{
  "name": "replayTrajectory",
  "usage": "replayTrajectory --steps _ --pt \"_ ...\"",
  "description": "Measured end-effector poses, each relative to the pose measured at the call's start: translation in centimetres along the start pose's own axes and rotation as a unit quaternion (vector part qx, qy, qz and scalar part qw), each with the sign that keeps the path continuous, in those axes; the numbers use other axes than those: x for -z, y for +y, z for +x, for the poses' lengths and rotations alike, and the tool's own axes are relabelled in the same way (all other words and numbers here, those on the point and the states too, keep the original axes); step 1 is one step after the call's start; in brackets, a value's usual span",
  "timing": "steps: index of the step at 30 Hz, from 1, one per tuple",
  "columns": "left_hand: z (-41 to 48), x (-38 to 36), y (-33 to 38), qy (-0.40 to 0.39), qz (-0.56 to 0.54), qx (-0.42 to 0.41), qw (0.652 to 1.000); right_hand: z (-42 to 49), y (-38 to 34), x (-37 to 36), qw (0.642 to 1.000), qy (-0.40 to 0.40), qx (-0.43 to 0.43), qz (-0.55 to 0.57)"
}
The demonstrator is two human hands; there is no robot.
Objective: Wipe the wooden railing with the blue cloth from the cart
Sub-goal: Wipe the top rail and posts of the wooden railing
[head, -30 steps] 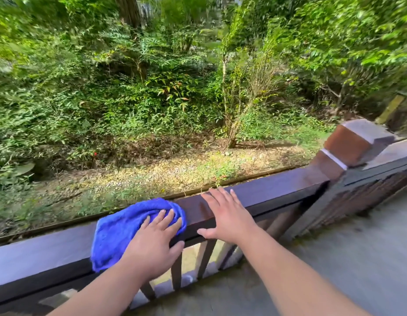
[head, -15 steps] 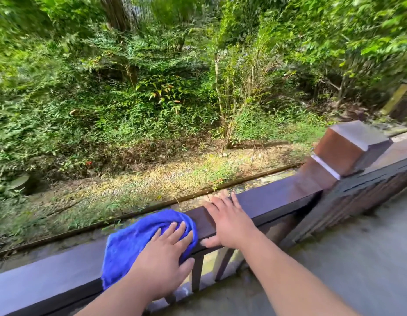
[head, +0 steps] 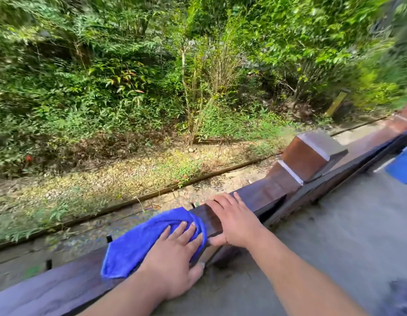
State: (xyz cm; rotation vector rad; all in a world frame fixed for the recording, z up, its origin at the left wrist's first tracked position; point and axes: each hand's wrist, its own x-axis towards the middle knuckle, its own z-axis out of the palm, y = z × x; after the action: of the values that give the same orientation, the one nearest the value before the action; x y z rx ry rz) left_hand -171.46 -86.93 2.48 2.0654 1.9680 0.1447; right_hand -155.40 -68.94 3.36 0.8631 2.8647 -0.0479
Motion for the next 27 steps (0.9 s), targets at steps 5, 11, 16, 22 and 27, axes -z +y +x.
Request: replayTrajectory --steps 5,11,16,22,27 --pt "4.1 -0.2 2.4 -0.009 0.007 -0.014 1.000 -0.4 5.6 0.5 1.000 -0.005 -0.011 -0.002" --pt "12.1 -1.1 8.1 -0.003 0.010 0.004 1.000 -1.0 14.1 0.0 1.000 0.004 0.003 -0.013" --pt "19.7 -1.1 13.7 0.002 0.016 0.029 0.999 -1.1 19.5 -0.7 1.000 0.009 -0.017 -0.008" --pt "25.1 -0.2 17.2 0.013 -0.025 0.023 0.999 -1.1 21.3 -0.9 0.998 0.046 0.005 0.052" --pt "27.2 0.5 17.2 0.005 -0.041 -0.023 0.999 -1.6 22.1 -0.3 0.997 0.045 0.043 0.053"
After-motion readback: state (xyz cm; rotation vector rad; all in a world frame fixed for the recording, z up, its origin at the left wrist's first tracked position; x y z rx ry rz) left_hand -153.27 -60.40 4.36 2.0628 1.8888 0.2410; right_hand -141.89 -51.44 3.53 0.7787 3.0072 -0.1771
